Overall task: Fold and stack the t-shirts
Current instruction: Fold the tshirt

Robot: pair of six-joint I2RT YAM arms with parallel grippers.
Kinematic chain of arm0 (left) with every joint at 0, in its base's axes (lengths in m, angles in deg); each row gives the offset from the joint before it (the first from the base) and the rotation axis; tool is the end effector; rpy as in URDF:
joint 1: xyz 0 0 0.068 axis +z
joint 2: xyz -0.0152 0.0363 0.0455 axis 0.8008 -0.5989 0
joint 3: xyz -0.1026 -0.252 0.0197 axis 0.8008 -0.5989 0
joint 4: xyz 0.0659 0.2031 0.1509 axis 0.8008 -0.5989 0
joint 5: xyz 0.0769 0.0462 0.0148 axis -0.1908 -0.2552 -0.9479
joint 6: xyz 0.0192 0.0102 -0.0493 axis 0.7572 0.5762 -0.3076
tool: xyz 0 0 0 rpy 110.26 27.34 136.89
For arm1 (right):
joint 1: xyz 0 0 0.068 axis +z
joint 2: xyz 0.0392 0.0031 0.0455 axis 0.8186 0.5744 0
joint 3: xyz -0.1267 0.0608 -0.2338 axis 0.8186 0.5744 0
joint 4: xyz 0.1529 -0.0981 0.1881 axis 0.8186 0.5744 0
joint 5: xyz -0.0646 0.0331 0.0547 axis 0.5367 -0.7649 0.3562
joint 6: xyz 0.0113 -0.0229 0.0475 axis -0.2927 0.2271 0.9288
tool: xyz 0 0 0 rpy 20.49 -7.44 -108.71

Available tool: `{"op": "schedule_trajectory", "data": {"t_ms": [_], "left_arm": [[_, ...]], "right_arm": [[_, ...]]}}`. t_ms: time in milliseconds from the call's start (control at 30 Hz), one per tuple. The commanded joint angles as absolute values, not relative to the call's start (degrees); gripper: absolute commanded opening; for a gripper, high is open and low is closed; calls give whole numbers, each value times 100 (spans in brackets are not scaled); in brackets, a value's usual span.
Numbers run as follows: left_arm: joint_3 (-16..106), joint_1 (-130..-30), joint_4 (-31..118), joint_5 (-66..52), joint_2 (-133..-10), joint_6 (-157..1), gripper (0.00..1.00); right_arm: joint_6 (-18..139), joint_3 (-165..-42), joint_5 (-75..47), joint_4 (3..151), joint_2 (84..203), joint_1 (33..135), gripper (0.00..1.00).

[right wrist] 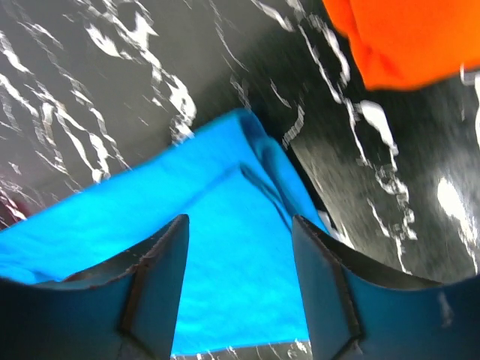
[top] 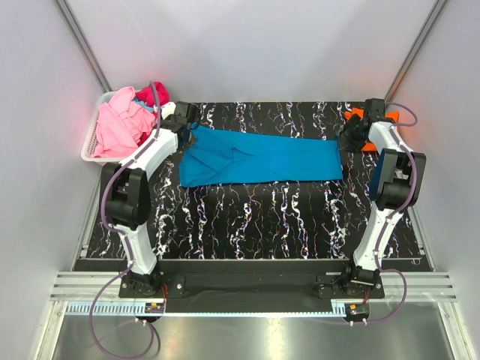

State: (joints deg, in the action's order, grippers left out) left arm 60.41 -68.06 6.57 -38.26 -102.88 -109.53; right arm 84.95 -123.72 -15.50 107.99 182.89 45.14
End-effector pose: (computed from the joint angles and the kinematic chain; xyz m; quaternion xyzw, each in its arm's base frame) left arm 0.4007 -0.0917 0.2537 -0.2890 0.8892 0.0213 0.3539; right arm 0.4566 -0.0731 0.2021 0.3136 0.9012 0.1298 0.2695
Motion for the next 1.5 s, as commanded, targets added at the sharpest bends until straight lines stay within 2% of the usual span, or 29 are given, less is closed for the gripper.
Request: {"op": "schedule_trajectory", "data": {"t_ms": [0, 367, 733, 767, 800, 867, 900, 1000, 1167, 1333, 1467], "left_arm": [[6431, -6754, 1169, -3668, -10462, -10650, 0], [6467, -6657, 1397, -3721, -10743, -10764, 0], [6291, -6639, 2900, -3308, -10770, -9807, 7], [6404, -6639, 2918, -3308, -10787, -9745, 9], [6484, -6639, 2857, -3334, -10831, -9692, 21], [6686, -6639, 2586, -3518, -10893, -9692, 40], [6660, -6648, 2532, -3702, -10876, -9718, 60], [6423, -6639, 2488, -3966, -10691, -9780, 75], [5782, -6631, 2408, -4126, -10148, -10052, 78], [5141, -6639, 2093, -2950, -9803, -10456, 78], [4561, -6727, 2074, -2124, -9505, -10702, 73]], "right_arm": [[8232, -12668, -1533, 10166, 18109, 4527, 65], [8197, -11773, -2331, 9892, 17476, 4747, 61], [7836, -10744, -3034, 9918, 16983, 6099, 59], [7871, -10717, -3061, 9927, 16983, 6170, 59], [7897, -10674, -3122, 9918, 17000, 6249, 59], [7967, -10656, -3297, 9945, 17062, 6381, 59], [7985, -10647, -3333, 9936, 17088, 6434, 59], [7933, -10647, -3369, 9989, 17141, 6680, 58], [7933, -10655, -3334, 10024, 17308, 7014, 57], [7985, -10787, -3395, 10015, 17598, 7331, 56], [8056, -10919, -3342, 10032, 17888, 7471, 54]]}}
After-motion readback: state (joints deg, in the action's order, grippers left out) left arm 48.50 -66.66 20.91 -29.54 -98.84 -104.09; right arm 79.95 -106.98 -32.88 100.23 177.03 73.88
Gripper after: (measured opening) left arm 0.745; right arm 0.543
